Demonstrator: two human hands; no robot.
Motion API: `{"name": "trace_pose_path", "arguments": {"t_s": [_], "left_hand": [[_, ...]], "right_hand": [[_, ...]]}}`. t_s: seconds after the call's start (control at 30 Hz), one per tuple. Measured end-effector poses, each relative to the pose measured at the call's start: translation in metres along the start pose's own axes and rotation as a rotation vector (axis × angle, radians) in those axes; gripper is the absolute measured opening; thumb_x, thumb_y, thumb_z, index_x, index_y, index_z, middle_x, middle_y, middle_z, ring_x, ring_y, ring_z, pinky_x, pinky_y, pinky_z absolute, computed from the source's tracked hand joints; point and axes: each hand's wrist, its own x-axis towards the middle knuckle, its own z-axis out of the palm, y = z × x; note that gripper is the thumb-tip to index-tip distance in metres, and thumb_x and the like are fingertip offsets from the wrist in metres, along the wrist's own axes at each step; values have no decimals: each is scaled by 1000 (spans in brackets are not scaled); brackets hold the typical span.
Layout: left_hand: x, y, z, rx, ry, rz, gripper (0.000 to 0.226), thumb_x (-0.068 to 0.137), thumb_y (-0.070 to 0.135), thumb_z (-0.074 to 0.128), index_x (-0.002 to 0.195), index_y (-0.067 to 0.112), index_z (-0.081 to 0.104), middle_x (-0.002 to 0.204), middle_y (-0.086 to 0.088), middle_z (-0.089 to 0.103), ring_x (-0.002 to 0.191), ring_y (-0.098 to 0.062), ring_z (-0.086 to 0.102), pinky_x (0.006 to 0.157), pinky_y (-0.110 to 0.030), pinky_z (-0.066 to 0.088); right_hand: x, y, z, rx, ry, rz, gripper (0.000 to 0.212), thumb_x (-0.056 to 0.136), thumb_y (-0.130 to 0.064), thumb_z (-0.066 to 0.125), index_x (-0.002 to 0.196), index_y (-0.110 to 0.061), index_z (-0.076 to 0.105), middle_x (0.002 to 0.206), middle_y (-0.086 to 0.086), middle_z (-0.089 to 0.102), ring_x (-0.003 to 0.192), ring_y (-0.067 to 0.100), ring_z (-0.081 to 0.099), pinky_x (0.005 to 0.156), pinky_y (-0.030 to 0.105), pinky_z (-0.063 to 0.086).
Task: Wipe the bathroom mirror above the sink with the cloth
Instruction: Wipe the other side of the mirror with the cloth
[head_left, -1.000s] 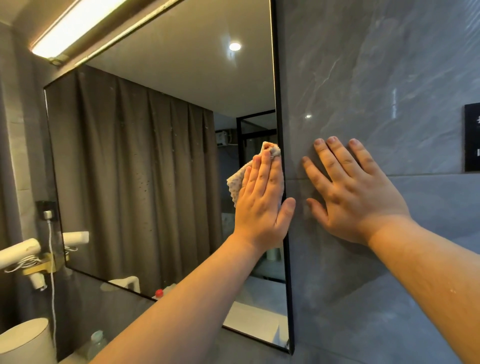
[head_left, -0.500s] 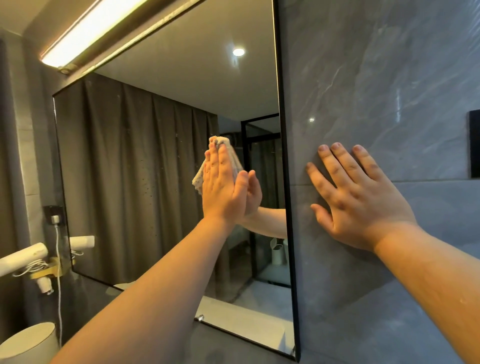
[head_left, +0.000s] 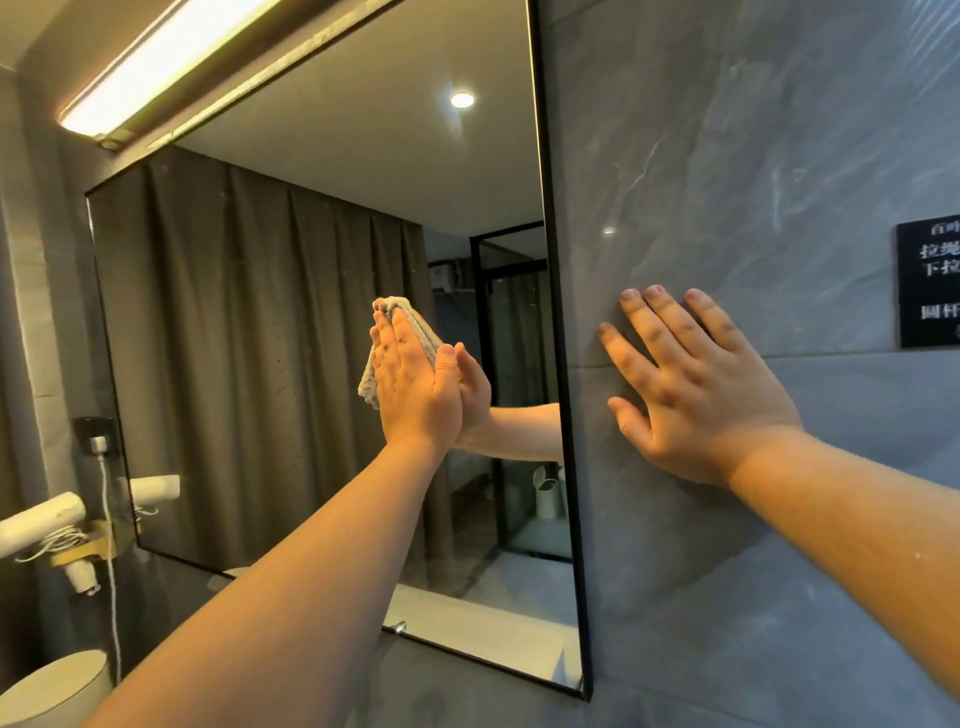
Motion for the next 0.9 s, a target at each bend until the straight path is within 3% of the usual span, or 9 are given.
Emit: {"name": "trace_pose_path", "arguments": {"t_s": [0.1,0.13,0.2,0.27,0.47,0.67,0.8,0.83,0.9], "left_hand": [[0,-2,0,26,-34,-5,69,97,53,20,154,23,-5,162,4,-6,149,-14,-4,123,-40,8],[0,-2,1,30,-27,-1,68,98,52,21,154,23,-6,162,5,-7,149,-14,-4,122,-41,8],[0,-2,1,21,-18,18,68,97,53,19,154,24,-6,162,5,-7,149,-14,-4,123,-40,6],[0,-7,2,13,-11,57,69,96,54,16,153,24,-7,162,5,-8,149,-12,-6,122,-38,4],[5,-37,13,1,31,230,63,101,46,24,149,36,-16,160,13,-11,148,-7,-6,122,-37,7],[41,-19,-3,-26,96,116,63,99,45,17,154,20,0,163,3,-1,147,-6,-4,122,-30,3],[56,-12,11,-36,145,47,65,102,46,25,154,24,-6,162,8,-6,147,-3,-5,122,-33,4],[58,-14,13,-9,186,24,68,101,46,31,155,23,-4,162,7,-4,148,-6,-2,122,-34,5],[60,-12,2,93,114,122,64,99,43,33,153,14,18,161,-5,12,148,-18,10,121,-31,3]], "right_hand": [[38,8,-15,81,106,45,47,88,-42,43,105,-6,69,121,22,61,110,41,58,97,49,40],[57,16,-21,73,119,49,48,88,-40,42,109,-5,68,126,22,59,114,41,56,101,50,39],[84,29,-26,37,106,85,62,89,-41,36,135,-4,55,148,24,43,138,39,40,117,52,25],[92,33,-16,-33,92,124,71,91,-46,29,147,-4,40,157,25,30,147,39,26,121,54,15],[91,32,-8,-49,147,122,73,91,-48,31,147,-2,39,156,27,31,146,40,27,121,55,17],[92,31,-6,-61,171,118,74,91,-50,31,146,-1,41,154,28,33,145,41,29,120,56,19],[92,32,-5,-64,168,116,75,91,-52,31,146,-1,40,154,28,32,145,41,29,120,56,19],[92,31,-5,-67,168,115,75,91,-52,31,147,-2,40,154,28,32,145,41,28,120,56,19],[91,32,-4,-75,169,116,76,92,-53,30,147,-2,39,155,27,32,146,41,28,120,55,18]]}}
